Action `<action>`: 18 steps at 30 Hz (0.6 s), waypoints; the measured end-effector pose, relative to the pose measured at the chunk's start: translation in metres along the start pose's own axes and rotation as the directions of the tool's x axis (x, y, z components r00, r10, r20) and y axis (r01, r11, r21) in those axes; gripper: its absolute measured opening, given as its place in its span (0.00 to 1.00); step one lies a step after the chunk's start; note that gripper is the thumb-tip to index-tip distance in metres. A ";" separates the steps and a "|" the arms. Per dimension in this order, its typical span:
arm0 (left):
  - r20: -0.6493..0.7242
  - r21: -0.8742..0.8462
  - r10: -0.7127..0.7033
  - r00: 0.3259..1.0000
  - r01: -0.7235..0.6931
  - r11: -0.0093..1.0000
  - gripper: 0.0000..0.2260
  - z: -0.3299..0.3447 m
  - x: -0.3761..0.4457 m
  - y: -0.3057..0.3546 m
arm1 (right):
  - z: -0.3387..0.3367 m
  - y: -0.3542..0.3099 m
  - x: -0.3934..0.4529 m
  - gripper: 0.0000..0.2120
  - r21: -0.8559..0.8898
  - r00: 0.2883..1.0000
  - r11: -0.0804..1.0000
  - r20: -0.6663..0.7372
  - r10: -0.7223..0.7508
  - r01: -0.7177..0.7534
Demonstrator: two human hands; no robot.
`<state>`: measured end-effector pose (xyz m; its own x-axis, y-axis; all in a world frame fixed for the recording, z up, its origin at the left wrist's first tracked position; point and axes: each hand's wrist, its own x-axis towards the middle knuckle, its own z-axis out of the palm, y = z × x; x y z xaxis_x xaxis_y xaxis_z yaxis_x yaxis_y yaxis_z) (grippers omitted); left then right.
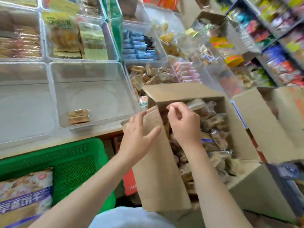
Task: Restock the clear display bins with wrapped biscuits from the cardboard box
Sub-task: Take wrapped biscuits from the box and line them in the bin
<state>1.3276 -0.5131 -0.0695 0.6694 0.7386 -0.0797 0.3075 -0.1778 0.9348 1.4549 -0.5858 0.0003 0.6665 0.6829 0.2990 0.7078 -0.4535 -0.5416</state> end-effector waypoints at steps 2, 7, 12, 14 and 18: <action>0.085 0.031 0.012 0.996 -0.015 0.999 0.37 0.022 -0.005 0.009 | -0.019 0.033 -0.005 0.09 -0.164 0.993 0.986 0.099 0.057 -0.040; 0.212 -0.035 -0.146 0.966 0.157 0.987 0.40 0.041 -0.013 0.001 | -0.037 0.075 -0.022 0.24 -0.438 0.840 0.897 0.506 0.195 0.055; 0.207 -0.021 -0.172 0.963 0.180 0.983 0.39 0.041 -0.016 0.007 | -0.038 0.085 -0.025 0.24 -0.492 0.885 0.867 0.434 0.168 0.077; 0.222 -0.005 -0.170 0.960 0.175 0.984 0.39 0.038 -0.012 0.008 | -0.038 0.084 -0.020 0.25 -0.533 0.856 0.841 0.475 0.206 0.093; 0.274 0.034 -0.165 0.948 0.162 0.986 0.40 0.029 -0.004 0.008 | -0.049 0.074 -0.006 0.17 -0.554 0.801 0.827 0.536 0.267 0.096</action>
<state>1.3469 -0.5368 -0.0713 0.7685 0.5514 -0.3246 0.4348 -0.0779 0.8972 1.5152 -0.6517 -0.0028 0.5969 0.7331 -0.3261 0.7788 -0.6270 0.0159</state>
